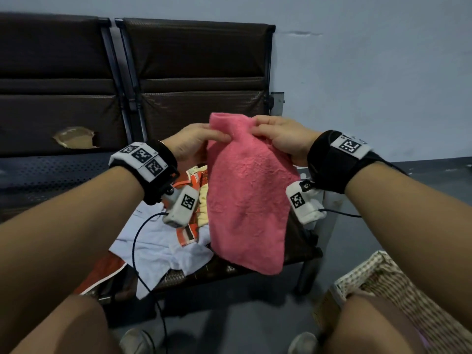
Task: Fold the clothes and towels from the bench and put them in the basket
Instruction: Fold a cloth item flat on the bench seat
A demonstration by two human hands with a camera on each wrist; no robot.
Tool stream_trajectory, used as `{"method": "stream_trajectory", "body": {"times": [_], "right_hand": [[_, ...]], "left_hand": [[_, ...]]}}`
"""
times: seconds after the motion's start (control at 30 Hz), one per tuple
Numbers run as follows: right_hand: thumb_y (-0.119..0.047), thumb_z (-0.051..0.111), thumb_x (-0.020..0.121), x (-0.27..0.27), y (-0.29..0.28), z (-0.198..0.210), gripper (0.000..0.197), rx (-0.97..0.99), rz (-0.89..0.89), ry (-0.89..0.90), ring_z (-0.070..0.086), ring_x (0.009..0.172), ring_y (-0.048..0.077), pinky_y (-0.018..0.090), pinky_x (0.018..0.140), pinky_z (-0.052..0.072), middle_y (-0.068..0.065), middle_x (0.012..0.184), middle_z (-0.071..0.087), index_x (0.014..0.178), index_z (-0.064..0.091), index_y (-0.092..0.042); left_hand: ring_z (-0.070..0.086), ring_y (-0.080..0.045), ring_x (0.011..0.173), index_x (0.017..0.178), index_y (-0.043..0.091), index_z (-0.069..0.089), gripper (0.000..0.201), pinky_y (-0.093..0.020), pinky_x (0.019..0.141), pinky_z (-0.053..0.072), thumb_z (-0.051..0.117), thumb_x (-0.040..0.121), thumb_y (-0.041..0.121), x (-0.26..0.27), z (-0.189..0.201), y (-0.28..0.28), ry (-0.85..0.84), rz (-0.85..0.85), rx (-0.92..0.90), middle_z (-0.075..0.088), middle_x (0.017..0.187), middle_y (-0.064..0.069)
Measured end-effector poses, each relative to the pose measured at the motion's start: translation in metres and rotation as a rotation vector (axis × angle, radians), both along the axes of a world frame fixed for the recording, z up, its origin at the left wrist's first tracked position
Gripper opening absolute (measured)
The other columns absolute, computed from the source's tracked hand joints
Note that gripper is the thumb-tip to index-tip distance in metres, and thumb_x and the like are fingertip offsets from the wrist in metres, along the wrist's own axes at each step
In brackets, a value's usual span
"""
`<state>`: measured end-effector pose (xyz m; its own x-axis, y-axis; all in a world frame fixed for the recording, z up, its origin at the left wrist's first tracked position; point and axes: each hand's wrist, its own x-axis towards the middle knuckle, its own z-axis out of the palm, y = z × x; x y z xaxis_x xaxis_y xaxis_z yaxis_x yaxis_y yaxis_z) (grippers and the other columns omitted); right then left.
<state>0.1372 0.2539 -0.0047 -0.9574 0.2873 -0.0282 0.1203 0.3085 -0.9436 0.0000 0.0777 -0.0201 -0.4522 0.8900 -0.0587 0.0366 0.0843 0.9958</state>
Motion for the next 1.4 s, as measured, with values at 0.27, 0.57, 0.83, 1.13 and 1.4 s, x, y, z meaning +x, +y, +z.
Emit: {"method": "stream_trajectory", "body": {"times": [0.27,0.57,0.83,1.13,1.4], "right_hand": [[-0.028,0.086,0.075,-0.010,0.045,-0.014,0.021,0.458,-0.311,-0.381,0.067,0.052,0.010,0.025,0.051,0.058,0.002,0.068,0.072,0.064,0.072,-0.017],[-0.022,0.056,0.090,-0.053,0.056,0.003,0.030,0.483,-0.624,0.316,0.046,0.053,0.005,0.027,0.056,0.037,-0.015,0.050,0.046,0.059,0.056,-0.024],[-0.022,0.057,0.096,-0.016,0.041,-0.064,0.023,0.514,-0.328,0.036,0.055,0.062,0.011,0.028,0.060,0.046,-0.002,0.068,0.061,0.080,0.069,-0.014],[-0.020,0.065,0.097,0.030,0.016,-0.167,0.028,0.142,0.029,-0.567,0.058,0.046,0.002,0.018,0.046,0.047,-0.009,0.053,0.063,0.070,0.065,-0.012],[-0.020,0.074,0.087,0.007,0.030,-0.192,0.017,0.023,-0.234,-0.567,0.069,0.064,0.015,0.026,0.056,0.054,0.003,0.075,0.073,0.090,0.069,-0.004]], "left_hand": [[0.071,-0.020,0.086,0.097,0.021,0.077,0.012,-0.042,0.086,0.060,0.073,0.089,0.028,-0.038,-0.020,0.041,0.358,0.330,-0.003,0.076,0.096,-0.006],[0.068,-0.002,0.072,0.081,0.025,0.075,0.015,-0.023,0.068,0.056,0.071,0.078,0.011,-0.074,0.027,0.065,0.378,0.524,0.332,0.074,0.078,0.007],[0.063,-0.021,0.082,0.094,0.008,0.071,0.020,-0.038,0.085,0.054,0.068,0.082,-0.008,-0.054,-0.054,0.012,0.356,0.408,0.011,0.070,0.086,-0.013],[0.062,-0.016,0.056,0.092,0.003,0.066,0.012,-0.029,0.054,0.054,0.065,0.094,0.015,-0.023,-0.160,-0.027,0.106,-0.133,-0.598,0.065,0.070,-0.008],[0.066,-0.026,0.075,0.102,0.008,0.068,0.021,-0.034,0.060,0.056,0.062,0.096,0.027,-0.038,-0.180,0.006,0.131,0.053,-0.535,0.069,0.096,-0.011]]}}
